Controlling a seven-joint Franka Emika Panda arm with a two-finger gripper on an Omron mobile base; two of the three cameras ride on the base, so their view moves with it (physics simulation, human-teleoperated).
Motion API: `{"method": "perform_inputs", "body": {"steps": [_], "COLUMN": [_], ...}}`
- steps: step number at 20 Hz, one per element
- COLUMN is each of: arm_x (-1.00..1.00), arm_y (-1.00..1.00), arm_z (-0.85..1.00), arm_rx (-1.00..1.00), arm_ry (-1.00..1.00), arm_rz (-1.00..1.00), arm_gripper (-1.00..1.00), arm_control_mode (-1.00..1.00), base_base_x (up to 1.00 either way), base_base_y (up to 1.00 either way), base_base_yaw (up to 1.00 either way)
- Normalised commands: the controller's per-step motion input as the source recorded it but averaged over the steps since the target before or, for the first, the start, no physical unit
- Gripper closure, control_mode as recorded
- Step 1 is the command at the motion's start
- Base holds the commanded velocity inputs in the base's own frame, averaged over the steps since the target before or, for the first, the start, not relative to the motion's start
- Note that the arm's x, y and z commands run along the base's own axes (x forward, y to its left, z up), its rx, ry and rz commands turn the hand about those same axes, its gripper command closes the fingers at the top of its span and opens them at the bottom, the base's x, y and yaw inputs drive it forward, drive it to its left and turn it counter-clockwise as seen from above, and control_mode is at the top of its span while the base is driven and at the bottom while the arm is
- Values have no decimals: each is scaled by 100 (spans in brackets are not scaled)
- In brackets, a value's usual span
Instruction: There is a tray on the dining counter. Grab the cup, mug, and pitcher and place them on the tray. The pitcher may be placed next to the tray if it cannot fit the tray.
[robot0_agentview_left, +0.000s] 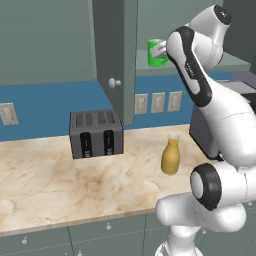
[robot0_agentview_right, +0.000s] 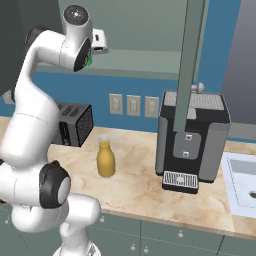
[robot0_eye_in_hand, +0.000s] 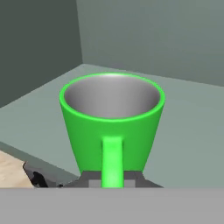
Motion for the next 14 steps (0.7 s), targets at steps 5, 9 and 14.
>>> {"method": "perform_inputs", "body": {"steps": [5,9,14], "arm_x": [-86,-90,-81], "arm_y": [-36,-34,-20], "arm_z": [0,0,0], "arm_rx": [0,0,0], "arm_ry": [0,0,0], "arm_rz": [-3,-7,-10], "arm_gripper": [100,100,100], "arm_control_mode": [-100,-100,-100], "base_base_x": [0,0,0], "base_base_y": [0,0,0], "base_base_yaw": [0,0,0]}}
